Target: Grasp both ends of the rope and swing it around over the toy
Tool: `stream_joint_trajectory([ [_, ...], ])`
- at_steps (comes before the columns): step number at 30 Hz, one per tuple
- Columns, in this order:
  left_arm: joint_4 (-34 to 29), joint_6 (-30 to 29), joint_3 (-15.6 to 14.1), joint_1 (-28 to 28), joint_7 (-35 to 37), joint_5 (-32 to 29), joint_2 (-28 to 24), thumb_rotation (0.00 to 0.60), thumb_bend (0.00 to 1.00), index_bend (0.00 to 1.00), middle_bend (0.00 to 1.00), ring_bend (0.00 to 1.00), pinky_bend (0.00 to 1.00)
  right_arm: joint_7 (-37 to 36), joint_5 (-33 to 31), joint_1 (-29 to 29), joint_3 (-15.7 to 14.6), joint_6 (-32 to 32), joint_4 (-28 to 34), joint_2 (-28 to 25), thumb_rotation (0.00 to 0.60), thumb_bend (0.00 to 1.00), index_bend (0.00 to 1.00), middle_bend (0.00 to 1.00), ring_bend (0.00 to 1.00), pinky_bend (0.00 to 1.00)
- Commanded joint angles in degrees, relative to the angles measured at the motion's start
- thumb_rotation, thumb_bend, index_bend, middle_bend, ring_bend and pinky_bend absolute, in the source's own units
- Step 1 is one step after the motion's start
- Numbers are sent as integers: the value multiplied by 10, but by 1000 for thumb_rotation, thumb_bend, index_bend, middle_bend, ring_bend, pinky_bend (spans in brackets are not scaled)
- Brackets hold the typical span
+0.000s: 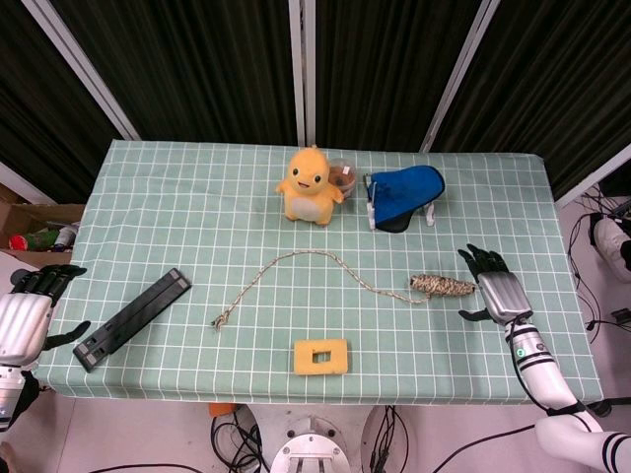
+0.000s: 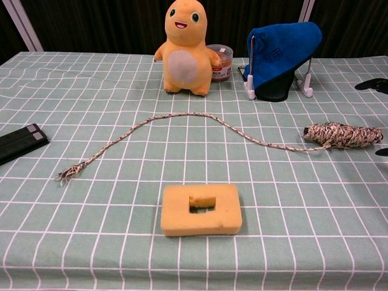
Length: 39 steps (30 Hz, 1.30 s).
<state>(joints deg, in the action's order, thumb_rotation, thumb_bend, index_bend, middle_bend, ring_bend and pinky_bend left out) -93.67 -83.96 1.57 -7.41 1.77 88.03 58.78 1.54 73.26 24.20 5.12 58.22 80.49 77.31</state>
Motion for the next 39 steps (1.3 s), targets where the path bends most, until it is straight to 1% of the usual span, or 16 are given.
stream_joint_trajectory([
  [1,1,0,0,0,2,0,1,600,151,225,224,170,234,9,-6,2,0,-5,3,-1,600,23,0,0,0,0],
  [4,2,1,1,-1,2,-1,2,600,151,225,224,170,234,31,-16,4,1,-6,3,3,600,26,0,0,0,8],
  [7,1,4,1,-2,0,0,2,600,151,225,224,170,234,61,-36,7,3,-13,7,9,600,27,0,5,0,53],
  [10,-2,7,1,-5,0,0,1,600,150,225,224,170,234,98,-55,12,10,-5,15,23,600,44,0,70,2,133],
  [12,-3,7,2,-6,-2,2,0,600,150,225,224,170,234,119,-61,13,14,6,17,35,600,78,37,127,34,197],
  [14,-4,8,2,-6,-3,2,-1,600,150,225,224,170,234,141,-71,14,17,15,17,50,600,150,136,201,119,263],
  [16,-5,9,2,-7,-4,1,-1,600,149,225,224,170,234,156,-81,17,19,15,17,59,600,176,206,235,174,302],
  [18,-4,10,2,-7,-3,0,-1,600,149,225,224,170,234,172,-91,19,19,16,16,67,600,176,262,251,194,322],
  [24,3,16,2,-9,6,-4,0,600,150,225,224,170,234,195,-109,20,26,30,10,84,600,198,344,300,234,368],
  [28,7,15,2,-9,11,-4,1,600,150,225,224,170,234,203,-114,21,27,33,9,90,600,208,362,310,242,376],
  [36,11,13,2,-8,15,-4,1,600,150,225,224,170,234,221,-126,25,28,32,5,101,600,226,366,312,244,392],
  [39,11,13,2,-8,15,-3,0,600,149,225,224,170,234,221,-127,26,30,35,2,105,600,251,393,328,270,427],
])
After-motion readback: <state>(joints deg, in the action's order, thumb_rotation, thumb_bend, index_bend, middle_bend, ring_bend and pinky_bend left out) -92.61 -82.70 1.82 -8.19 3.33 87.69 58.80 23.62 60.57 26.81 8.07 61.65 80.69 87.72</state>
